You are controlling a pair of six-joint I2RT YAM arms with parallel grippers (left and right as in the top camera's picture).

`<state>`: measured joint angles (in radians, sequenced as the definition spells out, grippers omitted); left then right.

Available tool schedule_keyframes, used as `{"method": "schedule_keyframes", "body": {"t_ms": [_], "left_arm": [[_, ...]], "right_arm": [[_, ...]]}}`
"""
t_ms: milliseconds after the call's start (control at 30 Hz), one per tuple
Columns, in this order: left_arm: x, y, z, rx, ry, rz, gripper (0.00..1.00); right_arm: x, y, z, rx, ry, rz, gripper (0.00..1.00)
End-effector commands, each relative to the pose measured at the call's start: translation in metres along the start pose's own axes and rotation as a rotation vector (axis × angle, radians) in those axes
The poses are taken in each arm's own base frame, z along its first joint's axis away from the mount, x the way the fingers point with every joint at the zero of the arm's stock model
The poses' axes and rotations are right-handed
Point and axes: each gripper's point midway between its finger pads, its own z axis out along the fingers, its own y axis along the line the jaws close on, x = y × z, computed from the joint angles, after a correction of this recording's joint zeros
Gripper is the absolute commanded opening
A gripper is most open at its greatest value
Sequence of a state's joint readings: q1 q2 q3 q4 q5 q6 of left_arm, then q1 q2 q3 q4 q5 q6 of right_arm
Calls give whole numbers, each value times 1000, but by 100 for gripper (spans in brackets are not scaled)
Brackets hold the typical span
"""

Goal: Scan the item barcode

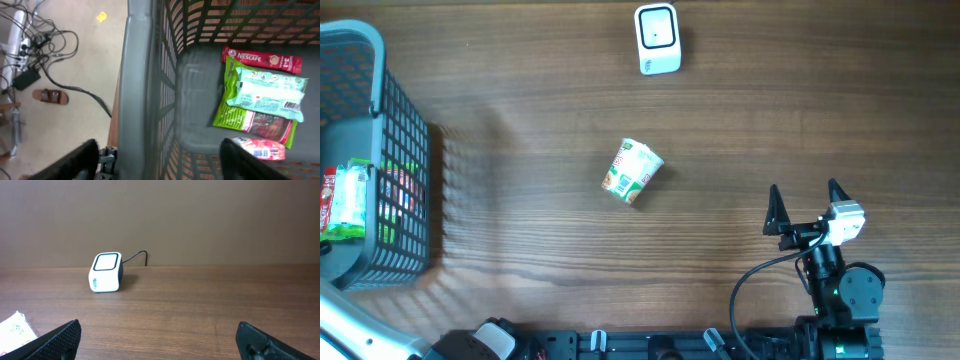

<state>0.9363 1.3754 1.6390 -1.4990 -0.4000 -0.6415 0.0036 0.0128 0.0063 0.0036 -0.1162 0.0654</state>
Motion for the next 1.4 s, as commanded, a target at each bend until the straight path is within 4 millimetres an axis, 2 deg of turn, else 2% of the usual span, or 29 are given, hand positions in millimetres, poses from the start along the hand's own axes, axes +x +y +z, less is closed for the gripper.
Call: {"method": "schedule_keyframes", "body": {"t_ms": [0,200,233,267,300,333,533,633,667,733,800,867,933,1033,1100,1200,1233,1367], "left_arm": [[6,7,6,-41,19,18,64],[18,11,18,-75,59,41,63],[17,10,19,-72,56,39,60],[15,8,19,-66,48,35,54],[11,5,19,-55,32,27,37],[10,4,19,-52,26,24,34],[-7,-3,19,-34,-48,56,26],[-13,-8,19,-17,-72,89,26],[-15,-9,19,-11,-79,85,29],[-15,-9,19,-10,-80,84,68],[-17,-10,17,-6,-86,83,92],[-27,-13,5,21,-121,98,91],[-47,-39,-24,186,-185,155,83],[-62,-87,-58,468,-256,242,82],[-66,-109,-68,582,-268,247,87],[-66,-133,-54,630,-235,299,97],[-65,-140,-40,614,-212,335,100],[-51,-166,20,554,-118,551,100]], "right_arm": [[-2,2,0,-14,-8,-12,100],[-2,2,0,-14,-8,-12,100],[-2,2,0,-14,-8,-12,100],[-2,2,0,-14,-8,-12,100],[-2,2,0,-14,-8,-12,100],[-2,2,0,-14,-8,-12,100],[-2,2,0,-14,-8,-12,100],[-2,2,0,-14,-8,-12,100],[-2,2,0,-14,-8,-12,100],[-2,2,0,-14,-8,-12,100],[-2,2,0,-14,-8,-12,100],[-2,2,0,-14,-8,-12,100],[-2,2,0,-14,-8,-12,100],[-2,2,0,-14,-8,-12,100],[-2,2,0,-14,-8,-12,100],[-2,2,0,-14,-8,-12,100],[-2,2,0,-14,-8,-12,100],[-2,2,0,-14,-8,-12,100]]}}
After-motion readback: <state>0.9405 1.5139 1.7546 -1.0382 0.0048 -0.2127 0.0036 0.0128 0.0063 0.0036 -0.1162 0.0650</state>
